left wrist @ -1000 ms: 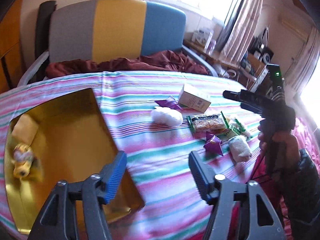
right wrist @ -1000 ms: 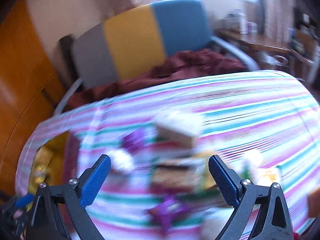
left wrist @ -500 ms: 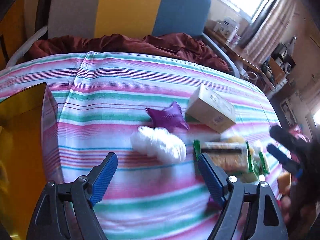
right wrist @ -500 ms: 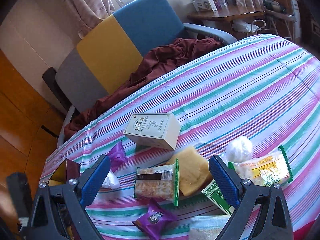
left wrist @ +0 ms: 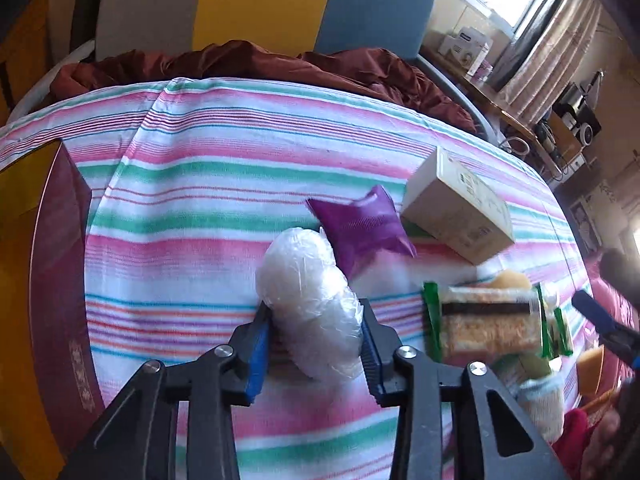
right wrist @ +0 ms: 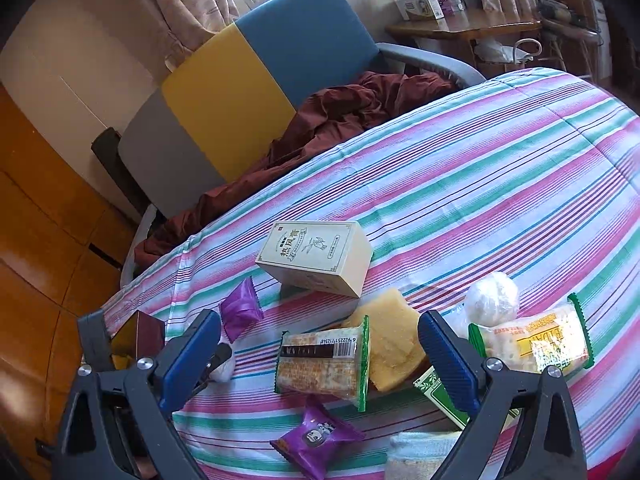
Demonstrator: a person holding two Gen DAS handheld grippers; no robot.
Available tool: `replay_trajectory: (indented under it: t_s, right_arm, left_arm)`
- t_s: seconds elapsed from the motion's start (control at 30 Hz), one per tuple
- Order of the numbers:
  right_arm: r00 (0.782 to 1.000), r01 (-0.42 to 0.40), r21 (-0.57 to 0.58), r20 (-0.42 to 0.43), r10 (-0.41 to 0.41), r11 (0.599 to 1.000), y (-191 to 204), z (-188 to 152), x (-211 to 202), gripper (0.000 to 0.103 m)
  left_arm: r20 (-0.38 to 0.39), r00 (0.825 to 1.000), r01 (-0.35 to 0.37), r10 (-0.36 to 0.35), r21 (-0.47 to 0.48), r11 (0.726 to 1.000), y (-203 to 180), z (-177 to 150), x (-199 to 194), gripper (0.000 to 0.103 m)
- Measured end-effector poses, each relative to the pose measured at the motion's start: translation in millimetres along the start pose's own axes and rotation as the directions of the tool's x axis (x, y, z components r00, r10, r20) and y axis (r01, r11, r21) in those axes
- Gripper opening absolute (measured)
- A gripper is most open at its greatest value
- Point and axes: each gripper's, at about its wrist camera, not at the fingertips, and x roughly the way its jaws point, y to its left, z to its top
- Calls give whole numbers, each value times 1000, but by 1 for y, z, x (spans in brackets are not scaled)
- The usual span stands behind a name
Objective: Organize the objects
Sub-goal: 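Grasp the white plastic-wrapped bundle with the left tool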
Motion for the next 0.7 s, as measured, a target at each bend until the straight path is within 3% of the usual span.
replay_trajectory:
  t_s: [0.23, 0.47, 0.6, 0.7]
  right_arm:
    - [1000, 7, 2, -5, -7, 1000, -2, 0, 1, 100]
    - [997, -74, -80, -44, 71, 994, 17, -8, -1, 96]
    - [988, -105, -101, -124, 92, 989, 30, -20, -7, 86]
    - [979, -88, -127, -193, 62, 988, 37, -38, -15, 86]
  left_arm:
    - [17, 1000, 9, -12, 166, 986, -24, -56, -26, 38]
    - [25, 999, 19, -26, 247, 969, -26, -92, -45, 38]
    - [34, 999, 28, -38, 258, 966, -21, -101, -51, 38]
    - [40, 998, 29, -40, 256, 966, -22, -100, -49, 38]
